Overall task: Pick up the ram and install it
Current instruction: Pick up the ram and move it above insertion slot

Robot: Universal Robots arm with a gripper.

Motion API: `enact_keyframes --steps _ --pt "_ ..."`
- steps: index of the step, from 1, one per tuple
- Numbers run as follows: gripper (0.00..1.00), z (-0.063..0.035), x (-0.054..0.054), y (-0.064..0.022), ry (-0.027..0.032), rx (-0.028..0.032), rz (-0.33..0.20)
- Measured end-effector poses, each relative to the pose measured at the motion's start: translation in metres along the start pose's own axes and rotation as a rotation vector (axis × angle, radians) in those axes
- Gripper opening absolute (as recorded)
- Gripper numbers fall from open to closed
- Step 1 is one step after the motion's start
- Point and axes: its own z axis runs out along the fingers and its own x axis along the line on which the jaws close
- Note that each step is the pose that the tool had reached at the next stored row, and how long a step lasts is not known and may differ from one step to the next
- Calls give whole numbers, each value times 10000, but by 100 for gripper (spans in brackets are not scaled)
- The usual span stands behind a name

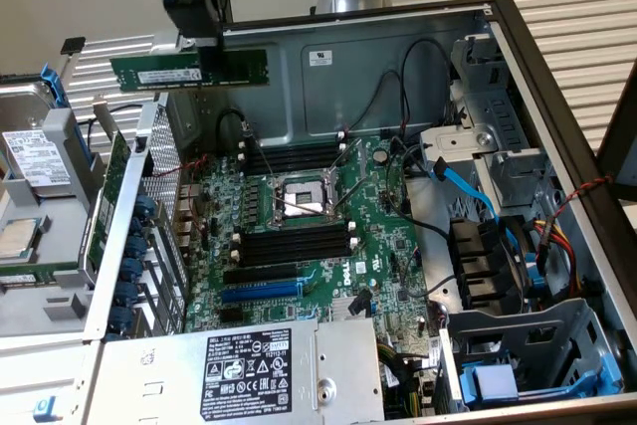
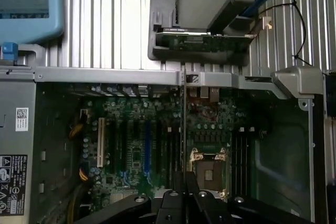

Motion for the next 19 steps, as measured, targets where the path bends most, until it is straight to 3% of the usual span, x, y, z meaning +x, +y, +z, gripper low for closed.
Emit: enact_keyframes --steps 7,13,19 --pt "13 -6 -64 -313 -1 0 -1" --pt "13 10 -184 -513 0 4 -2" --pt "13 22 -283 -663 -4 115 -12"
